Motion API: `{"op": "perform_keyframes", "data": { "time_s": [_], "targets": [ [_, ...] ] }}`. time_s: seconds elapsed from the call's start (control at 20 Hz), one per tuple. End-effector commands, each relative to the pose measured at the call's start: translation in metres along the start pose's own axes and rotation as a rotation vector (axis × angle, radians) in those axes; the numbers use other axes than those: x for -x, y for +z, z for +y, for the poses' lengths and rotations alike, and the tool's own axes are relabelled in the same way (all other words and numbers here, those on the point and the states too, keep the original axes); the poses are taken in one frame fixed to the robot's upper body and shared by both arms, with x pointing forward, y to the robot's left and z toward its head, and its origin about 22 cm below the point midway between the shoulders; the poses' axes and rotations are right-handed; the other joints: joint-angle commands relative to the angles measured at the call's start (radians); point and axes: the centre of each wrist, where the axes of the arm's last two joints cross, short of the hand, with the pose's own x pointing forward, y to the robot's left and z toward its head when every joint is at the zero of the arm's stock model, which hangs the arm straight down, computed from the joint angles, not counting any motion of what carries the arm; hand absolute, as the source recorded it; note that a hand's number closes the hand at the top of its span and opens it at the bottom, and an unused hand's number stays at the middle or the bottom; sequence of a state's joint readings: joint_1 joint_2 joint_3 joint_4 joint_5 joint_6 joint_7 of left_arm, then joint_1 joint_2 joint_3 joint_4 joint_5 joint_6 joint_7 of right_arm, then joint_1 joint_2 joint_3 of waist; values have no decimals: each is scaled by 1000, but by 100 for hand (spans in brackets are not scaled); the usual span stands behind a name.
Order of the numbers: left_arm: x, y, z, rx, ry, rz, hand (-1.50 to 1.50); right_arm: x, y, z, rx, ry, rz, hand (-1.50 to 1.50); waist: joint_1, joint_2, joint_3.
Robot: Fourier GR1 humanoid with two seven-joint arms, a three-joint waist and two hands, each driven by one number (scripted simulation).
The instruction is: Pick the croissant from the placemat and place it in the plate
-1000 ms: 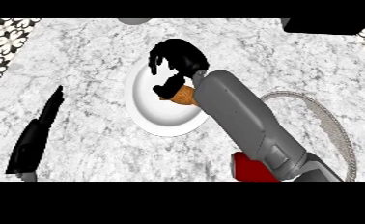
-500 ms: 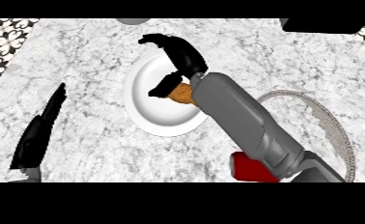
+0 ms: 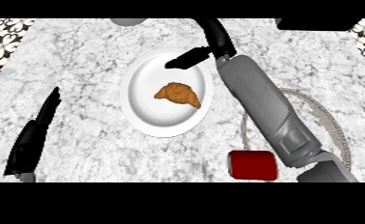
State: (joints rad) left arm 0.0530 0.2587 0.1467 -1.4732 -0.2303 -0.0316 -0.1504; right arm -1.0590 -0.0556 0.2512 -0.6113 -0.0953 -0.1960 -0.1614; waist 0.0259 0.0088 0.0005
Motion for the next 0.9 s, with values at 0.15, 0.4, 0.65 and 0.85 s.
{"op": "perform_keyframes", "data": {
  "time_s": [0.15, 0.4, 0.65, 0.85],
  "targets": [
    [-5, 6, 8, 0, -8, -18, 0, 35, 8, -84, 65, -154, -68, -150, 13, 4, 0],
    [-8, 1, -17, 9, -3, -22, 0, 62, 32, -146, 44, -114, -133, -150, 20, 10, 1],
    [-6, 3, -8, 12, -11, -16, 0, 58, 42, -194, 61, -91, -129, -150, 27, 11, 1],
    [-20, -16, 1, 28, 10, -2, 0, 63, 44, -196, 44, -83, -112, -150, 25, 12, 1]
  ]
}}
